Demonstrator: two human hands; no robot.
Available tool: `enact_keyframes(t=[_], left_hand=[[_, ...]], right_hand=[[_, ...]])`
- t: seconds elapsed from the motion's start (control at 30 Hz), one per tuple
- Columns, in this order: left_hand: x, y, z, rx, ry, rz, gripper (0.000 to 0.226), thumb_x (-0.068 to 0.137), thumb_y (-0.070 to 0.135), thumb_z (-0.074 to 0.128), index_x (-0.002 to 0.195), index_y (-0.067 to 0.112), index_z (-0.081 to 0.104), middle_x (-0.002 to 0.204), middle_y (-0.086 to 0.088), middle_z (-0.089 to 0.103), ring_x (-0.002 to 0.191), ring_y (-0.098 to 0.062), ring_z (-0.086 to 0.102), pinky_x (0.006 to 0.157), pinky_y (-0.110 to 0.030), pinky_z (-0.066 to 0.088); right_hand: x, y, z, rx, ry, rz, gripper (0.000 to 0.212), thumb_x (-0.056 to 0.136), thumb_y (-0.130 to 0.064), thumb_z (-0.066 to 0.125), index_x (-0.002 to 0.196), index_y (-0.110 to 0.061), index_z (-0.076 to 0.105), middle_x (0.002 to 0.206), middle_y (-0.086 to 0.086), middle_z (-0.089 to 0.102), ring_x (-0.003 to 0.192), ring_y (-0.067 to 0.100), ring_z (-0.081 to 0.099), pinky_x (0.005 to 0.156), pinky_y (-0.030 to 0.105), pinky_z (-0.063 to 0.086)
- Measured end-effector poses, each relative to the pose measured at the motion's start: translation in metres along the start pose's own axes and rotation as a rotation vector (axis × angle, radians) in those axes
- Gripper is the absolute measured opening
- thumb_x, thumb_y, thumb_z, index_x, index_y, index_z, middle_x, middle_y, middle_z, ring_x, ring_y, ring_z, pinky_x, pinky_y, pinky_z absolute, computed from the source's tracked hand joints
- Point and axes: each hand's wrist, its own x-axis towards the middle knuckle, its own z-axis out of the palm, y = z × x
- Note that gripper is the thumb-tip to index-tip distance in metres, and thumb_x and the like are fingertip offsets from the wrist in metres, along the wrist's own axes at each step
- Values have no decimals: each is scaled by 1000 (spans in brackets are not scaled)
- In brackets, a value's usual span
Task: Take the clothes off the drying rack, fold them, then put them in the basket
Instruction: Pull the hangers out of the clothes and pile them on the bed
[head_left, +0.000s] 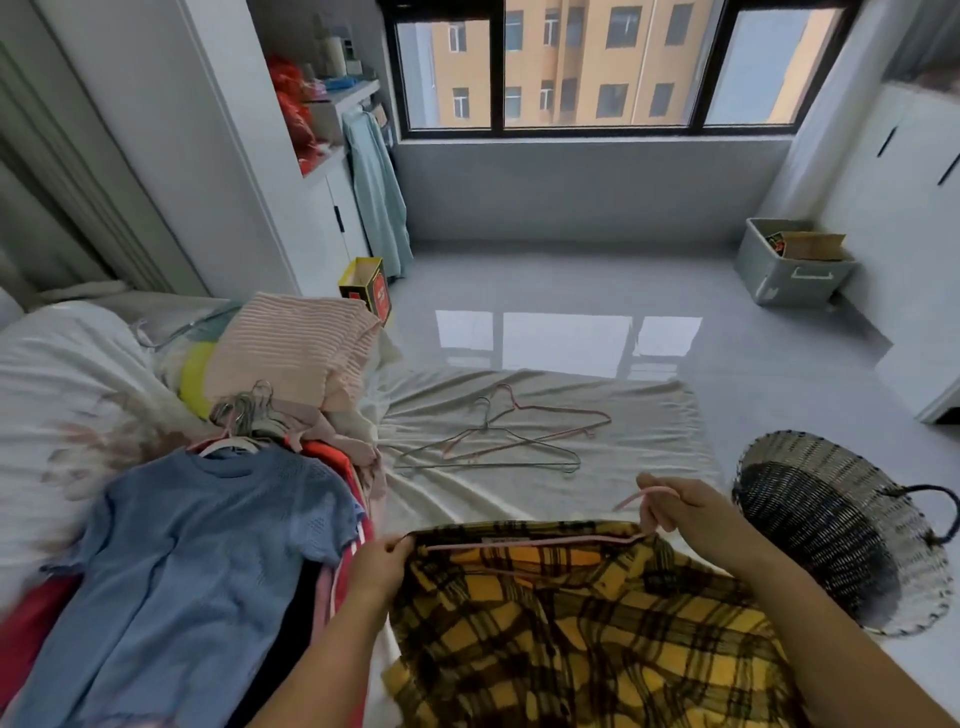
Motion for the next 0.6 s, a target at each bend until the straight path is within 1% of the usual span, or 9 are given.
enact_keyframes(t=[0.03, 0.13, 0.2, 0.27, 0.33, 0.4, 0.47, 0.53, 0.6], left_hand=[[-1, -4, 1, -8, 7, -18, 26, 96, 19, 49, 107, 4, 68, 96, -12, 66, 94, -25, 58, 75, -26, 41], [-8, -13, 8, -99, 33, -89, 25, 94, 16, 53, 104, -1, 68, 81, -2, 55, 86, -22, 56, 75, -27, 44], [-16, -17, 11, -221, 14, -158, 17, 93, 11, 54, 97, 0, 67, 75, 9, 43, 73, -19, 52, 65, -25, 42], [-15, -26, 15, -303, -22, -227, 13, 91, 10, 58, 88, 2, 68, 75, 1, 57, 79, -29, 60, 69, -27, 46], [-12, -33, 20, -356, -47, -282, 15, 90, 11, 59, 86, 0, 69, 73, -11, 64, 77, -29, 62, 70, -31, 49], [-10, -40, 26, -400, -64, -315, 14, 90, 10, 59, 82, 3, 68, 70, -12, 65, 70, -26, 61, 63, -30, 49], [-12, -46, 33, -445, -99, -330, 15, 91, 9, 58, 83, 2, 69, 69, -13, 66, 69, -27, 61, 63, -30, 49], [-16, -53, 42, -456, -126, -311, 21, 93, 10, 53, 80, 3, 69, 71, -14, 66, 71, -27, 61, 64, -30, 47], [-16, -64, 56, -319, -117, -255, 24, 95, 14, 52, 78, 10, 68, 79, -11, 66, 79, -26, 61, 69, -31, 47]], right_hand=[[2, 4, 1, -4, -4, -1, 84, 61, -86, 50, 63, -2, 56, 52, 1, 57, 49, 6, 49, 61, 21, 42], [7, 11, 3, 56, 26, 13, 50, 85, -48, 49, 63, -2, 50, 46, 4, 54, 42, 12, 49, 64, 38, 42], [10, 12, 5, 41, 84, 17, 64, 74, -65, 52, 60, -3, 50, 45, 5, 53, 41, 16, 49, 60, 36, 43], [13, 17, 5, 15, 117, 27, 87, 52, -91, 50, 55, -4, 49, 47, 7, 54, 42, 20, 50, 54, 33, 43], [15, 24, 4, 12, 147, 37, 91, 44, -95, 47, 52, -5, 48, 47, 7, 54, 43, 23, 49, 52, 33, 42], [14, 32, 3, 70, 185, 49, 86, 49, -93, 50, 50, -6, 48, 45, 7, 52, 40, 20, 48, 49, 29, 40], [13, 40, 3, 150, 237, 55, 73, 70, -75, 52, 57, -4, 49, 43, 6, 50, 38, 16, 49, 46, 26, 41], [14, 45, 0, 318, 343, 99, 43, 96, -41, 45, 69, -8, 49, 40, 1, 49, 41, 16, 53, 40, 20, 42], [20, 44, -2, 398, 420, 144, 36, 102, -22, 36, 68, -12, 46, 38, -2, 49, 49, 24, 52, 38, 19, 44]])
